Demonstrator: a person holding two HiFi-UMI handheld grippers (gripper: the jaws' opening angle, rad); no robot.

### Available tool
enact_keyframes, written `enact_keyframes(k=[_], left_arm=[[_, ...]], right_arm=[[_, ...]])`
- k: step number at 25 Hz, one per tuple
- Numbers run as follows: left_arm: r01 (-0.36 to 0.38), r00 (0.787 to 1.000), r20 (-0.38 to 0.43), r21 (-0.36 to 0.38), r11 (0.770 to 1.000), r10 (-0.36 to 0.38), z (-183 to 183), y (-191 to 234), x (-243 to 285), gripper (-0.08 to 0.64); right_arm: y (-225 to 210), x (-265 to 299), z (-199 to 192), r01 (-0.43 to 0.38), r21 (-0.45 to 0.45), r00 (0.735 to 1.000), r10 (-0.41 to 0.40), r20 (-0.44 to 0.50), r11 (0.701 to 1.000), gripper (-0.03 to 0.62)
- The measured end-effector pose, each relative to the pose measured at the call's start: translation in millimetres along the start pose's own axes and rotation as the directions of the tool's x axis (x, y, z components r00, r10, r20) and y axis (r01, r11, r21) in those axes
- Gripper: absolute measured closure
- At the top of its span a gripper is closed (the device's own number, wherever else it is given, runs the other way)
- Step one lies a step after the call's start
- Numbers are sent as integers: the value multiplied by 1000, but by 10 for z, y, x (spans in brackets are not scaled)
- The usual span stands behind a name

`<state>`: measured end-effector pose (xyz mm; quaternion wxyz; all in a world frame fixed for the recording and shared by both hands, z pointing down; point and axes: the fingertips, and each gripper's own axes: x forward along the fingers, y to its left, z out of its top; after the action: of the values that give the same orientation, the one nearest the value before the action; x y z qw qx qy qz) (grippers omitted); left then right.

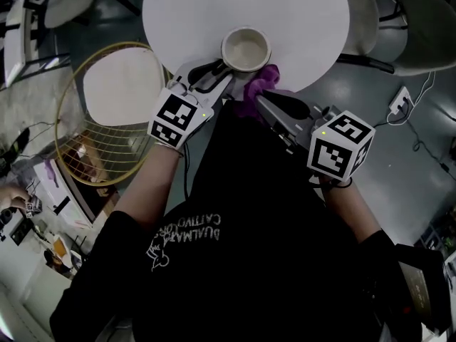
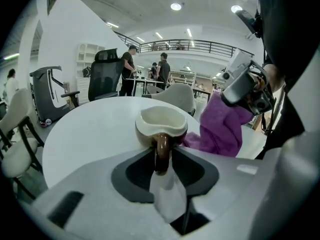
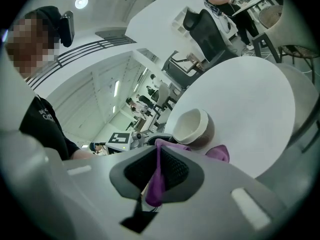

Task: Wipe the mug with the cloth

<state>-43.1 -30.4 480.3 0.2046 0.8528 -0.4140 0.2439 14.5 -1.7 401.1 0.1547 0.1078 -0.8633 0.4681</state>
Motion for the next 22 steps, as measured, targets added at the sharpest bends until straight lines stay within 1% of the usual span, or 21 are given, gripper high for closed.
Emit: enact_keyframes(k=[6, 12, 18, 22], left_arm=[[17, 1000, -23, 23, 1000, -16, 17, -5, 7, 497], [47, 997, -56, 65, 997, -44, 14, -32, 19, 503], [98, 992, -82, 90, 991, -91, -30, -12, -46, 503], [132, 988, -92, 80, 988, -125, -29, -21, -57, 500]], right_arm=[[-50, 149, -5, 43, -16, 999, -43, -19, 999, 563], [-73, 379, -86, 82, -20, 995, -83, -54, 996, 563], [-40, 608, -98, 157, 28, 987, -156, -50, 987, 563], [-173, 666, -73, 240, 18, 967, -238, -92, 971, 563]])
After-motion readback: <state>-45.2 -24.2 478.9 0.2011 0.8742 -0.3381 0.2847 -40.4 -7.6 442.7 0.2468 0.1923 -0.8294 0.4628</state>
